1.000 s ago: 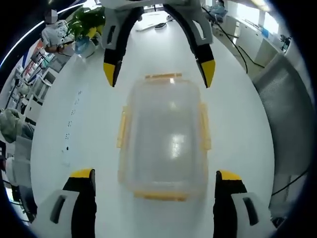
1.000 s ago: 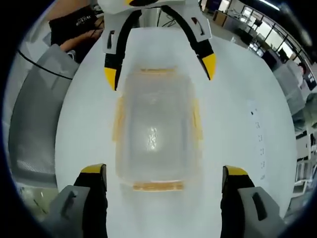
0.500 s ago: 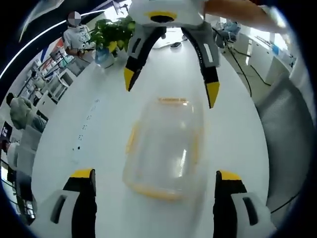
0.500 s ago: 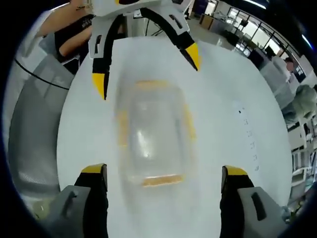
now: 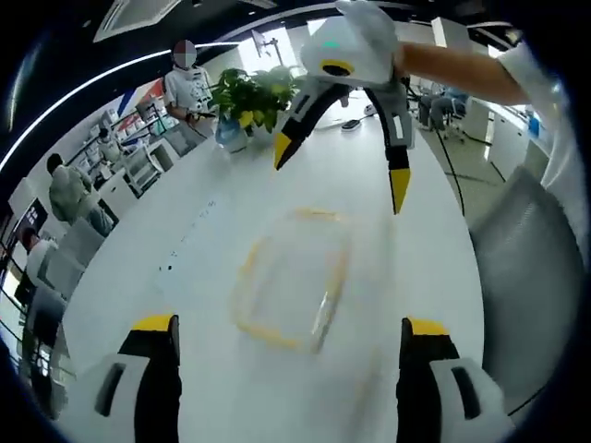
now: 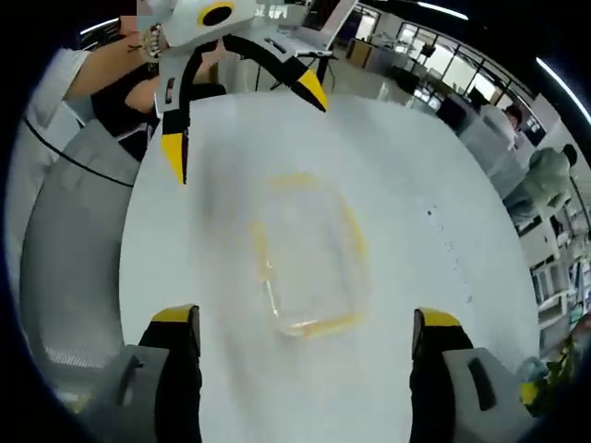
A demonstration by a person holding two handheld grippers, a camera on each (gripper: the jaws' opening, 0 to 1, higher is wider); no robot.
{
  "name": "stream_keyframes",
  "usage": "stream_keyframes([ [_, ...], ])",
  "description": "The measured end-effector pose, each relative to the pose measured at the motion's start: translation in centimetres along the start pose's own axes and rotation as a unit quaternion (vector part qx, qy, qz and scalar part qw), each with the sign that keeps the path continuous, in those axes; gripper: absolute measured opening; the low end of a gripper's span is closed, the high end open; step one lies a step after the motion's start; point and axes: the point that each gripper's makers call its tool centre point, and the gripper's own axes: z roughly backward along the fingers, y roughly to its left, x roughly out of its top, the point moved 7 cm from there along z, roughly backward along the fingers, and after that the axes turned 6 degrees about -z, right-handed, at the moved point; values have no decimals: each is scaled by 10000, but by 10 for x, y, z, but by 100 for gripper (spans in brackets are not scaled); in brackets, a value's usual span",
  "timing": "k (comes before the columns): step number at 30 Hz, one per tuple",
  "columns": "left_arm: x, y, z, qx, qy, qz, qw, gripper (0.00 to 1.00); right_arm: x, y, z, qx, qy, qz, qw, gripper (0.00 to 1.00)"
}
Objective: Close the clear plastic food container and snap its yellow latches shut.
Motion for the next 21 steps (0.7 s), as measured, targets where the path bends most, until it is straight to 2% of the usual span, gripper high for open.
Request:
stream_keyframes([
  [9,-10,-28,32,342,-191,320,9987,97,-1,15,16,-234,-351,-200,9989,91],
  [12,-17,-38,43,511,-211,585,9968,96,-1,22,21,-341,-463,-259,9980,92],
  [15,-21,-46,53,640,-438,773,9940,96,0,32,28,-529,-697,-339,9956,91],
  [17,-25,-54,59,522,-564,891,9931,99,0,39,31,-584,-798,-407,9943,92],
  [19,-30,-57,65,658,-675,1068,9898,99,-1,47,34,-666,-856,-407,9933,91],
  [21,-34,-61,69,739,-703,1059,9891,99,-2,51,37,-757,-925,-465,9917,92],
])
